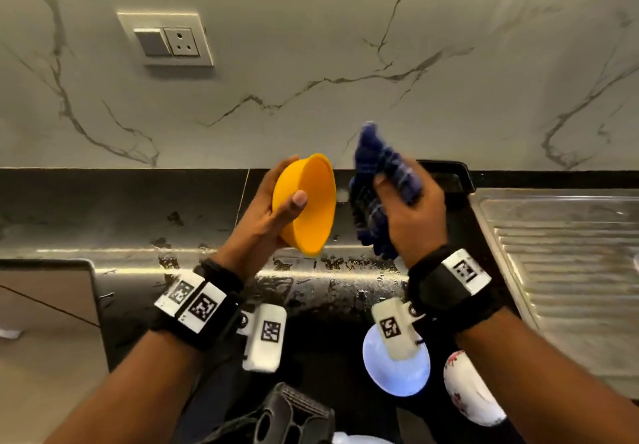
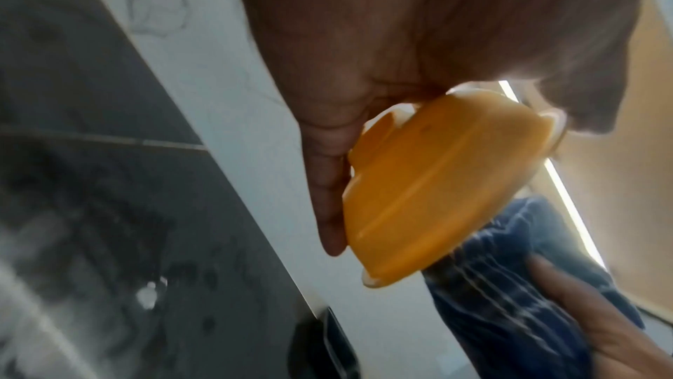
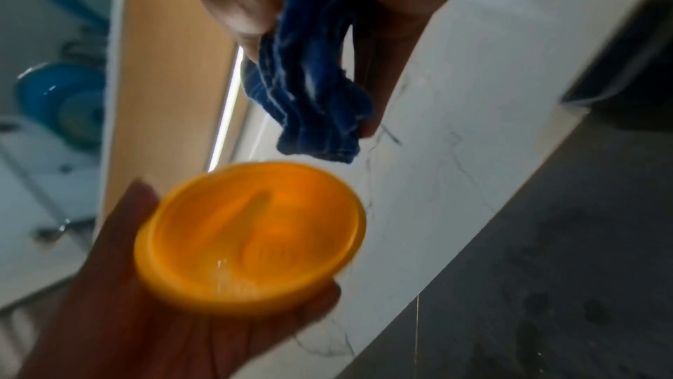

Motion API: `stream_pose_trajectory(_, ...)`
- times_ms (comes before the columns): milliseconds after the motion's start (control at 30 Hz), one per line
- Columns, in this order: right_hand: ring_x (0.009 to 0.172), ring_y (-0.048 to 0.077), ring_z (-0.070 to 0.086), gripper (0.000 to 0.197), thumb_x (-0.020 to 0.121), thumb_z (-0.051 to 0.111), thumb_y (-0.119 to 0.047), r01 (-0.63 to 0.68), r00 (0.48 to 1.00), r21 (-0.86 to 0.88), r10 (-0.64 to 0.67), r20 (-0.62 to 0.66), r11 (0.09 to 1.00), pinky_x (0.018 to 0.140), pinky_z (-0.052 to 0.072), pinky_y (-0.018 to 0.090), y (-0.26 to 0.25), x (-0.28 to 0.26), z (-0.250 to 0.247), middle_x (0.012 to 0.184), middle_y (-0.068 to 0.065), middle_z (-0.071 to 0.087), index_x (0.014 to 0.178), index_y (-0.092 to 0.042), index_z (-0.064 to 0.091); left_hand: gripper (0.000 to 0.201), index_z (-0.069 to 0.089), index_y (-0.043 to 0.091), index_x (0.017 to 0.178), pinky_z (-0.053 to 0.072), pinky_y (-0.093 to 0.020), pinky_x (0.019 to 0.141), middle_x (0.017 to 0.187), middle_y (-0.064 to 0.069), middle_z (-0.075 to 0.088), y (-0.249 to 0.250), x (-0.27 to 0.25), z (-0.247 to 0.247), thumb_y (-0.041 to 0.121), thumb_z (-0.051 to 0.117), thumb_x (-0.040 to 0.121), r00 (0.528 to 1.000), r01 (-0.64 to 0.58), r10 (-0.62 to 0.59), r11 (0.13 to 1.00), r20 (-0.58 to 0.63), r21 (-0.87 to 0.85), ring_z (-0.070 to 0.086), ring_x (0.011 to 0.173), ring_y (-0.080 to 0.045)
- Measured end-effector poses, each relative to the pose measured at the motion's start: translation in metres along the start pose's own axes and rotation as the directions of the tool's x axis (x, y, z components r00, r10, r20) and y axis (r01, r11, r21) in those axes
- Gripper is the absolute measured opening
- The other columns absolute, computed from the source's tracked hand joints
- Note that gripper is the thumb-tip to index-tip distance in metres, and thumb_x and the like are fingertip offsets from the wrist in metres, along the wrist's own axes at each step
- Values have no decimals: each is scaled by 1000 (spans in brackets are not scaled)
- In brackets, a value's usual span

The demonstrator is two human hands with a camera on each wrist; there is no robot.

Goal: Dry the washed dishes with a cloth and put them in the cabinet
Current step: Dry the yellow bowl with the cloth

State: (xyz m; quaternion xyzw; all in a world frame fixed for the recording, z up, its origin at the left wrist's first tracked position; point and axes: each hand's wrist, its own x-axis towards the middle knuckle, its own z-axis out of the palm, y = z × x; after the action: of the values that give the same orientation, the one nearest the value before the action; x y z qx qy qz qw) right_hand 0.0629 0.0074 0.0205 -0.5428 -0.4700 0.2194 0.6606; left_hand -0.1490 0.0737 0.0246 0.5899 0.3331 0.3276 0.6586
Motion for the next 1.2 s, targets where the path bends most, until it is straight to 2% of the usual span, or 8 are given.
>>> stream_pose_trajectory(133,139,24,45,51,89,68,-22,515,845,-320,-407,347,795,113,38,50,0,-14,36,143,1,54,138,-18,56,95,46,32,149,59,-50,81,145,-12,57,-2,-13,11,70,79,68,994,94,-65,929,92,-359,63,123,-36)
stream_pose_trajectory(300,148,36,27,58,94,65,-27,832,555,-496,-375,743,249,119,11,63,-7,-11,49,150,7,49,148,-18,46,96,45,27,150,60,-49,83,146,-7,58,5,-22,2,67,79,70,994,69,-30,913,101,-403,61,128,-31)
stream_pose_trajectory(500,147,27,31,62,96,32,-29,764,645,-643,-50,762,56,118,-13,61,-34,-12,60,156,11,39,155,-11,27,69,45,27,147,59,-51,84,139,-7,62,9,-19,-3,44,63,83,980,-190,167,949,-112,-252,63,125,-29)
stream_pose_trajectory(633,120,21,60,45,91,44,-43,589,708,-681,127,694,436,121,-9,55,-42,-16,55,117,-2,71,132,-32,59,66,46,29,146,58,-53,87,134,-9,63,8,-20,0,43,60,83,952,-291,269,946,-148,-147,66,117,-34)
stream_pose_trajectory(767,108,26,66,50,78,52,-37,-73,740,-220,201,642,973,101,48,53,-44,-32,52,117,3,71,126,-34,64,63,49,29,143,58,-55,87,139,-13,58,7,-21,6,45,60,83,945,-304,284,946,-165,-115,64,118,-39)
stream_pose_trajectory(900,141,18,41,62,88,60,-13,147,729,-209,37,684,967,122,4,58,-47,-42,42,146,-5,54,142,-42,49,56,55,37,136,59,-55,83,138,-9,59,15,-19,3,51,59,81,954,-266,241,954,-177,-137,64,119,-36)
stream_pose_trajectory(1067,145,26,36,56,85,64,-15,875,478,-458,-129,869,153,114,4,72,-24,-14,10,150,-1,48,136,-37,56,58,56,35,135,59,-51,85,132,-4,67,14,-23,11,48,60,79,980,-186,175,973,-94,-134,66,120,-30)
stream_pose_trajectory(1200,150,29,23,59,89,54,-11,871,491,-482,-204,847,92,118,7,66,-17,-4,6,158,4,36,145,-31,47,57,54,32,137,55,-56,93,133,-4,65,20,-18,14,46,59,82,966,-248,238,964,-100,-99,64,123,-29)
